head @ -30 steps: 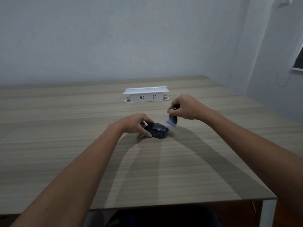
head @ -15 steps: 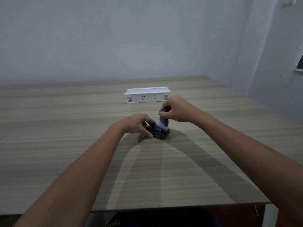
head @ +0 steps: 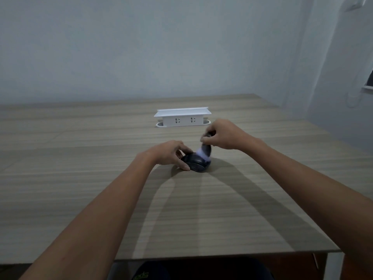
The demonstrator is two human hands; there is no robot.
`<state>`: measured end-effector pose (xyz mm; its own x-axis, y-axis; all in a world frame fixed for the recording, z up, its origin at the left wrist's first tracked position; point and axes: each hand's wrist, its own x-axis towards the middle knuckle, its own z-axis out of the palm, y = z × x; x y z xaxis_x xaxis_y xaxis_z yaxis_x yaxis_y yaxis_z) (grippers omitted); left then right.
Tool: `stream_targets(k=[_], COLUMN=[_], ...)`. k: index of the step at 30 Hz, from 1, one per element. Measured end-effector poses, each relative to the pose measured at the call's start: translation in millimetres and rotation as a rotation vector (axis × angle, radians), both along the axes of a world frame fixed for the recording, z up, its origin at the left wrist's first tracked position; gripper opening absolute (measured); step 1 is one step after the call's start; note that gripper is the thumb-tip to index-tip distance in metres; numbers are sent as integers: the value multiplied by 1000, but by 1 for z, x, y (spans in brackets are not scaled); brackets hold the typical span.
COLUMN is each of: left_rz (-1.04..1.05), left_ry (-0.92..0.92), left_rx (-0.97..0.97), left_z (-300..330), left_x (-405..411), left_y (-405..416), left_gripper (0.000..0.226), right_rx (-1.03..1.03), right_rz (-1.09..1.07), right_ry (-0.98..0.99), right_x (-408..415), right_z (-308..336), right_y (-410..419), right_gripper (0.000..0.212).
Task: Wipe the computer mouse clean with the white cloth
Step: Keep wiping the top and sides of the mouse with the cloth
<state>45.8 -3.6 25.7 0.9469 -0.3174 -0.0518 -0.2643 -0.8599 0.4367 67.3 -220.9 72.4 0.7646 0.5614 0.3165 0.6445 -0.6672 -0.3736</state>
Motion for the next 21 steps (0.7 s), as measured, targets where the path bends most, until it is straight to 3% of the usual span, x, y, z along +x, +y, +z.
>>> stream_targets(k=[3, 6, 8, 11, 15, 21], left_rz=[1, 2, 5, 1, 4, 15], left_ry=[4, 9, 2, -4, -3, -8], left_rx=[-8, -4, -7, -17, -8, -16], left_z=[0, 0, 0, -1, 0, -1], left_x=[0, 0, -2, -2, -2, -4], left_y=[0, 0, 0, 0, 0, -1], left_gripper=[67, 66, 67, 66, 65, 66], right_rx=[9, 157, 134, 116, 152, 93], right_rz=[-56, 30, 27, -78, 82, -3], right_ry=[13, 168, 208, 99, 185, 27], right_x=[4, -1, 1, 7, -7, -2], right_z=[0, -4, -9, -6, -5, -9], right_y=[-15, -20, -25, -33, -27, -27], right_gripper=[13, 16, 17, 13, 16, 12])
